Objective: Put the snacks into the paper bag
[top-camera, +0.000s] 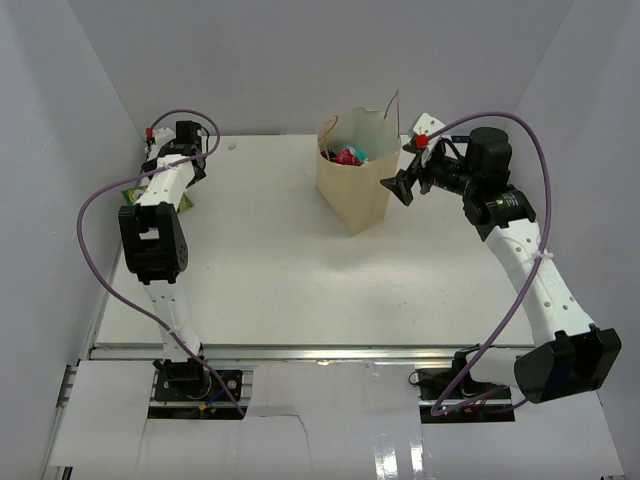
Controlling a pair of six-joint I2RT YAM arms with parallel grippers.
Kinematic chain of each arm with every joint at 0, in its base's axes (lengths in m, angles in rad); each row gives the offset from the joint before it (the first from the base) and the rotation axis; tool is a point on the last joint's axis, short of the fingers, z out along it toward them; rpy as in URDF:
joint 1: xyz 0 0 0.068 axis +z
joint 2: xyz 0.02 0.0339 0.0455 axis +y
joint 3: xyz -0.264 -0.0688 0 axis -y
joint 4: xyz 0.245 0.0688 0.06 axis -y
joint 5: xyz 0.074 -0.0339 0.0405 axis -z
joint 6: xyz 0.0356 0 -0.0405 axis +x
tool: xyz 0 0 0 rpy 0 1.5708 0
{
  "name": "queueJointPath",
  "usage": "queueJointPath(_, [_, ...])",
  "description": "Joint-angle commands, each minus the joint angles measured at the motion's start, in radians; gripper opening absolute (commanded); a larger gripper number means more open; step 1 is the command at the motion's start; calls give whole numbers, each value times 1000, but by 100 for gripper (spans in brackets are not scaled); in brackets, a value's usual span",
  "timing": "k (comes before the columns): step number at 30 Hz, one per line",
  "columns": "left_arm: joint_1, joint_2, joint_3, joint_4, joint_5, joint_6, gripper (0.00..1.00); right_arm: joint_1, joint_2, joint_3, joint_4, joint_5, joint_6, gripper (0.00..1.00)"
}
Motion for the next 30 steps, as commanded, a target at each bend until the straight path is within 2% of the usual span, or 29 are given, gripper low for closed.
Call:
queueJointPath(1, [24,55,141,-26,-102,-15,98,-44,-6,-87,-79,-65,-13,95])
queueJointPath(4, [45,133,207,-24,-134,19,98,-62,-45,-129,-89,-74,-7,95])
queueJointPath(9, [98,176,148,-26,-67,-22,96,-76,-106,-173,-96,-65,0,95])
queueJointPath(11, [107,189,135,-26,-38,-29,86,-79,-121,-189,-102,-66,7,95])
queueJointPath(12, [113,189,123,-23,10,-36,73,-82,-128,-195,-100,-68,11,95])
queueJointPath(15, [113,181,97,-17,74,-42,52,-84,-140,-207,-102,-81,17,96])
queueJointPath(17, [115,158,73,6,96,-39,43,-84,-146,-210,-103,-100,17,96])
queueJointPath(18, [113,144,57,15,110,-26,34,-84,-148,-210,-106,-106,17,96])
queueJointPath(20, [113,89,-1,63,165,-10,26,-84,-152,-215,-109,-127,8,96])
queueJointPath(21, [115,65,-63,116,220,22,16,-84,-157,-215,-109,-140,5,96])
queueJointPath(24, [113,-43,-170,202,304,62,7,-84,-158,-221,-106,-161,3,97])
queueJointPath(26, [113,-115,-263,267,412,109,0,-84,-158,-222,-105,-187,2,97])
queueJointPath(30, [113,-234,-410,376,586,171,0,-84,-160,-229,-90,-215,2,98])
